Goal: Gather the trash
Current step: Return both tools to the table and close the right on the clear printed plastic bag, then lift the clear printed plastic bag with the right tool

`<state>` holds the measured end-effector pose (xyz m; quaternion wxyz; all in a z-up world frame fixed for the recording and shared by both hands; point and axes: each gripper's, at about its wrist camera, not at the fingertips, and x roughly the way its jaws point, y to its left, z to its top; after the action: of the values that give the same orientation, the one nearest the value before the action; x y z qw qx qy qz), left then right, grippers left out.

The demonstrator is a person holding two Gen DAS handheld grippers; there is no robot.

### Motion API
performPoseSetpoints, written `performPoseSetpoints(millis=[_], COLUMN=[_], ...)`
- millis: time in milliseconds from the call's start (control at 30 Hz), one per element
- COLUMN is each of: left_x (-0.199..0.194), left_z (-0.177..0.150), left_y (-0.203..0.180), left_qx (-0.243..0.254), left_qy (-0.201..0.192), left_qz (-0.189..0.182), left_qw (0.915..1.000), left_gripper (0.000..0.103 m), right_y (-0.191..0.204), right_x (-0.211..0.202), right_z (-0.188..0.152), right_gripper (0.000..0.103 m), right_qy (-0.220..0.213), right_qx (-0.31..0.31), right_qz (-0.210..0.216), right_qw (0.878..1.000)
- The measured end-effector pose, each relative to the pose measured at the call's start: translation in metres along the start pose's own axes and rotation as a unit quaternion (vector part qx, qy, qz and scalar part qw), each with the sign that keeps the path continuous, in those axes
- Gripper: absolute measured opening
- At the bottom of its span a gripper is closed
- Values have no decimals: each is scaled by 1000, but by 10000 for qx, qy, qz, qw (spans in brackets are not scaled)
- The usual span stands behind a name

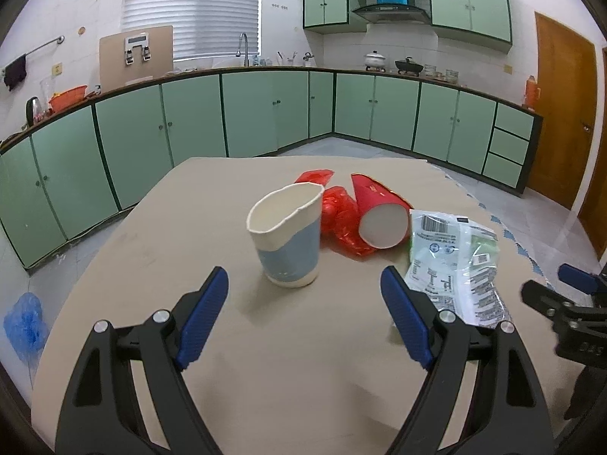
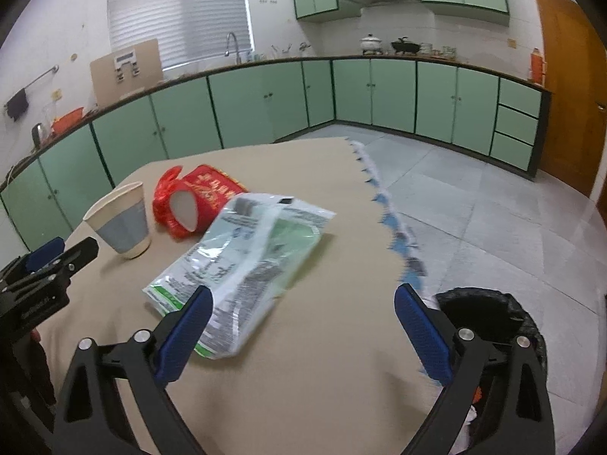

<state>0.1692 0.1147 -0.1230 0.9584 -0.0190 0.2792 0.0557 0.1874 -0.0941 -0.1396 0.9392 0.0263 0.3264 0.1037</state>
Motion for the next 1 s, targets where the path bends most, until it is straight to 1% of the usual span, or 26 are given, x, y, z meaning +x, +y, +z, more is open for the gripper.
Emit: performPoseSetpoints(millis=[133, 367, 433, 567, 633, 667, 700, 733, 767, 833, 900, 1000], left_x=[2, 7, 9, 12, 13, 13, 14, 14, 14, 15, 15, 17], left_z=[-1, -3, -4, -5, -5, -5, -5, -5, -5, -6, -5, -5], left_y=[6, 17, 20, 21, 22, 22, 21, 21, 21, 21, 22, 23], left_qx=[25, -79, -121, -188, -201, -205, -209, -217, -228, -250, -258, -274], left_qy=[-5, 58, 75, 120, 132, 137, 143, 154, 164, 182, 190, 228], left_qz=[20, 6, -3, -24, -37, -41, -43, -42, -45, -47, -48, -54], left_qw=[10000, 10000, 9999, 9997, 9997, 9997, 9997, 9996, 9996, 9995, 9995, 9993], left_gripper=[80, 80, 80, 80, 80, 80, 80, 80, 80, 80, 80, 80], right_y=[10, 19, 19, 24, 27, 29, 30, 31, 31, 28, 24, 22], right_x=[12, 35, 40, 44, 45, 45, 45, 45, 45, 44, 44, 42], right_z=[1, -2, -4, -6, -7, -7, -7, -7, -7, -6, -6, -6], right_gripper=[92, 85, 78, 70, 59, 56, 47, 42, 40, 28, 24, 20], right_qy=[139, 591, 732, 812, 826, 827, 824, 821, 816, 801, 798, 786], right_qx=[-14, -73, -45, -121, -218, -246, -267, -301, -304, -238, -166, -214], right_qz=[41, 45, 123, 138, 140, 135, 145, 135, 114, 109, 152, 188], right_qw=[9999, 9982, 9972, 9965, 9962, 9962, 9961, 9961, 9961, 9964, 9966, 9965])
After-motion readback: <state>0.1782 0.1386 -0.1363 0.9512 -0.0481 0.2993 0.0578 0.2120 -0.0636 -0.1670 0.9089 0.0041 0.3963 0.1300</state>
